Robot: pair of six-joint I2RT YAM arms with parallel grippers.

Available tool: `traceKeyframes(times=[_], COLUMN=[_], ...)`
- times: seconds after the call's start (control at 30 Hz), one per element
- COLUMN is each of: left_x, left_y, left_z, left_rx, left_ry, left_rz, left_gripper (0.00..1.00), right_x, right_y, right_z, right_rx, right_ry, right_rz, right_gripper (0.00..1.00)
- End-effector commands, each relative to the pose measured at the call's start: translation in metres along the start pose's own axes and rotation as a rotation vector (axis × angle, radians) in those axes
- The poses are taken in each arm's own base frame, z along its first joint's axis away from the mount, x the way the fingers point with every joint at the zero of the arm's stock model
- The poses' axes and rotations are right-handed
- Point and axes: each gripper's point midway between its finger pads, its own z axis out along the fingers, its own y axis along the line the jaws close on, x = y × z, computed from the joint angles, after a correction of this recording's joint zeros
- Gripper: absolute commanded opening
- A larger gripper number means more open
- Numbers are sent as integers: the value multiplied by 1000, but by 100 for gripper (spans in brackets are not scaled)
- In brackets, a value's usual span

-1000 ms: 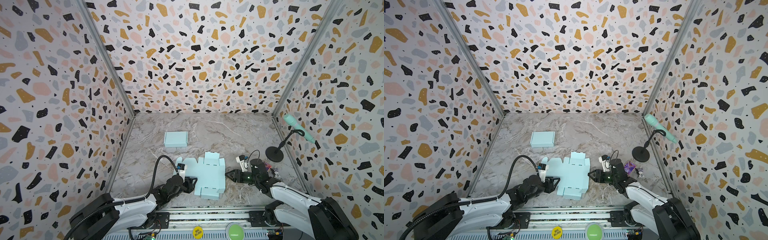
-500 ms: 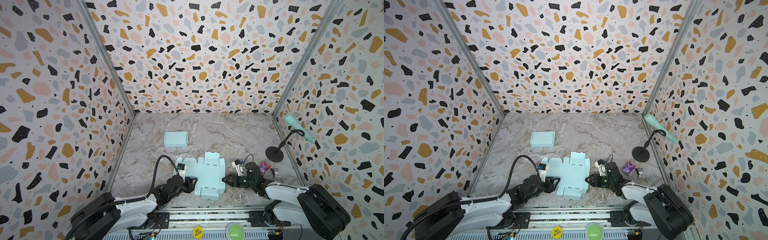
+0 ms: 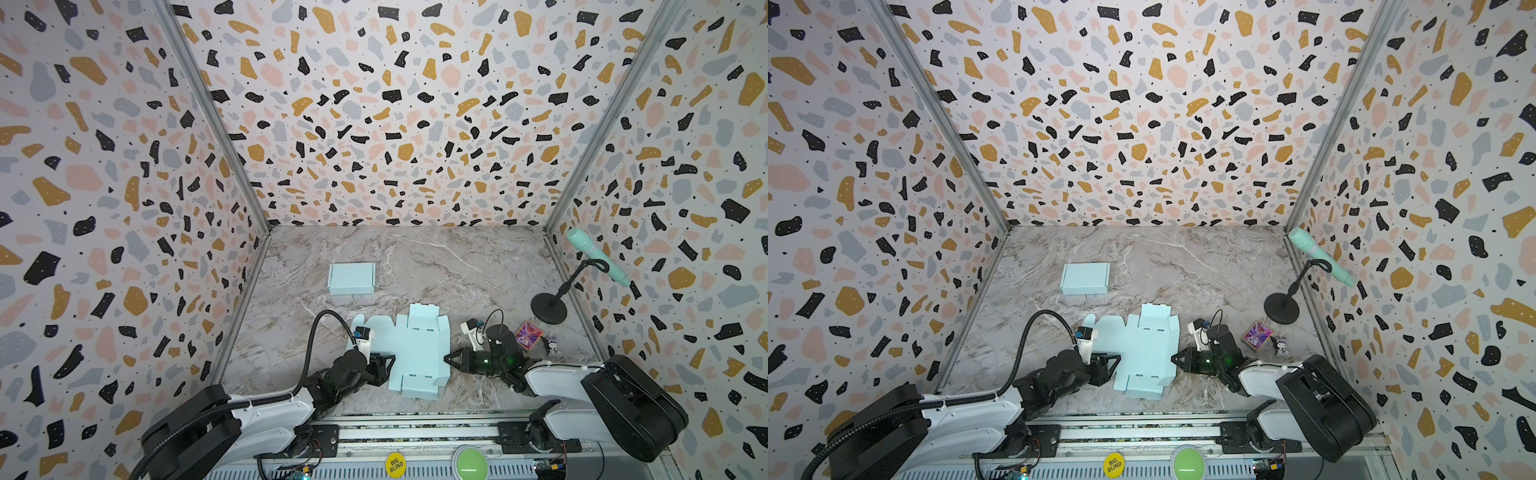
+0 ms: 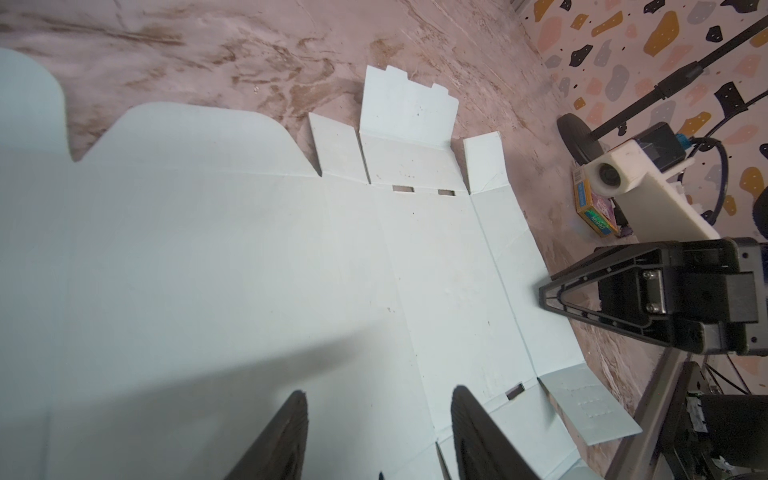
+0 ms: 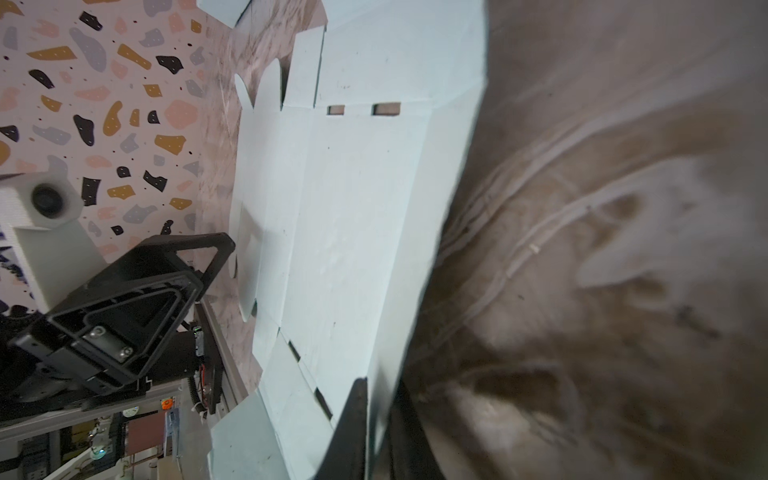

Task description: Fold the paper box

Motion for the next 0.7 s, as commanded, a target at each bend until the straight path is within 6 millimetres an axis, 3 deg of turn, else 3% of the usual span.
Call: traceKeyframes(times=[0.0,0.37,0.67], left_x=[-5,-4,-1], left_y=[-5,-4,-2], left_z=[-2,0,2], left_rx=[26,19,17], left_ry=[-29,-26,-23], left_rz=[-3,7,5], left_gripper=[57,57,57], right_x=[-14,-49,-51], right_y=[1,-22,-29], right_z=[1,-17,-7], right_rx=[52,233,228], right_ry=[-13,27,99], right_rz=[-76,-209,-234], right_gripper=[9,7,14])
